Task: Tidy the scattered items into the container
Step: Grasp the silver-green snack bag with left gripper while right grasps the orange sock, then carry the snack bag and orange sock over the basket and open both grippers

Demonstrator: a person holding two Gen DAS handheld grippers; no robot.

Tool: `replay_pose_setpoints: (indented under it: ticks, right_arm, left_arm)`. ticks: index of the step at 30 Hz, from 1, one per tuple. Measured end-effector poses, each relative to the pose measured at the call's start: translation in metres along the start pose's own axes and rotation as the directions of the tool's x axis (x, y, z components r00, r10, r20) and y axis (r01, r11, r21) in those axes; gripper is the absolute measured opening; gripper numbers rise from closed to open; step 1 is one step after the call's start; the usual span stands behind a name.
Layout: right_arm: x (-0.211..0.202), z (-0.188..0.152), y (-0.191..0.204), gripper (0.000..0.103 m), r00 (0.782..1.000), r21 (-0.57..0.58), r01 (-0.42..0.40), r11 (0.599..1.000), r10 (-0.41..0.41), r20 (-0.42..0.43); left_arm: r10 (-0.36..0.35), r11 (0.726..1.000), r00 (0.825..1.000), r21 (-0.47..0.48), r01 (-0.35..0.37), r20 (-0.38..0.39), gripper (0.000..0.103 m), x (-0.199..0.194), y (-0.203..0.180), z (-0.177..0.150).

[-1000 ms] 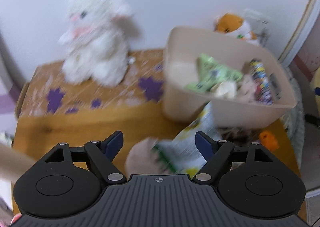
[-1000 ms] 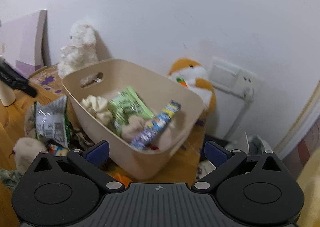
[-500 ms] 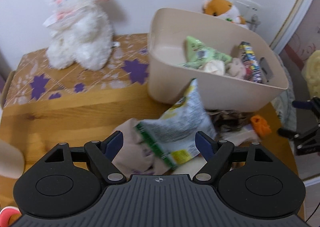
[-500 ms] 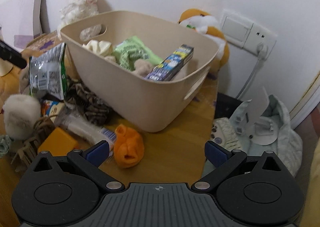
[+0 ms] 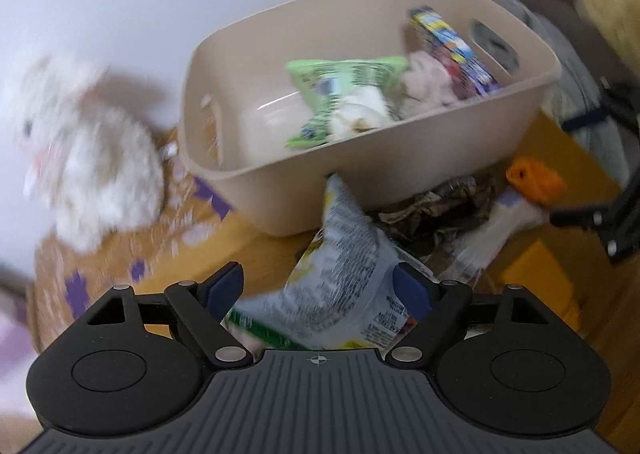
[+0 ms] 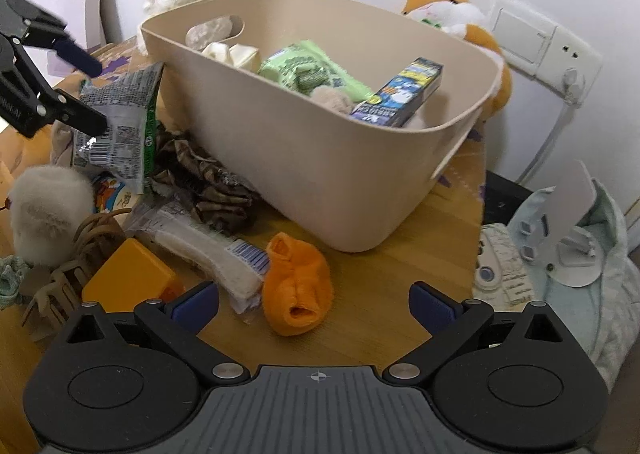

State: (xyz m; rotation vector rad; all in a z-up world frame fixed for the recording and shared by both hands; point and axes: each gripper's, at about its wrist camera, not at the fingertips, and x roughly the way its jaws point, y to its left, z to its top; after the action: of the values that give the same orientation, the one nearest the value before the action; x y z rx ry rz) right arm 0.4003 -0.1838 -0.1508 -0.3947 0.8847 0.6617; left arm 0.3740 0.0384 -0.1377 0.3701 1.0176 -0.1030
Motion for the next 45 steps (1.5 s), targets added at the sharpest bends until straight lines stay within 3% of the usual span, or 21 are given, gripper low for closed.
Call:
replay_pose_setpoints:
  ticks: [6,10,15,25,28,36,45]
  right_arm:
    - [0.012,-0.002,0.000,0.089,0.999,-0.008,-0.037,0.999,0.037,-0.031]
    - [0.017,-0.003,-0.003,0.085,0.997,-0.029,-0.064,0.998,0.063,-0.050]
    - [0.018,-0.003,-0.009,0.076,0.993,-0.045,-0.111,0.993,0.109,-0.054]
    - [0.009,-0.004,-0.029,0.071,0.987,0.017,-0.160,0.987,0.160,-0.009]
    - [0.012,-0.001,-0.035,0.069,0.990,0.021,-0.137,0.990,0.137,-0.014]
    - [0.026,-0.002,-0.027,0.016,0.989,-0.005,-0.138,0.990,0.137,-0.053]
    - [0.007,-0.008,-0.023,0.010,0.990,-0.006,-0.140,0.990,0.139,-0.019]
  left_arm:
    - [-0.004,0.975,1.000,0.223,0.008,-0.017,0.084,0.012,-0.028,0.004]
    - [-0.027,0.960,0.997,0.277,0.047,-0.075,0.084,0.027,-0.036,0.009]
    - [0.012,0.935,0.988,0.352,0.043,-0.153,0.084,0.045,-0.042,0.009]
    - [-0.007,0.943,0.987,0.328,0.060,-0.161,0.079,0.046,-0.034,0.003]
    - [-0.011,0.945,0.988,0.322,0.061,-0.154,0.074,0.045,-0.033,0.002]
    - [-0.017,0.941,0.989,0.331,0.065,-0.146,0.062,0.039,-0.035,-0.002]
    - [-0.038,0.971,0.995,0.231,0.058,-0.092,0.058,0.012,-0.021,-0.006]
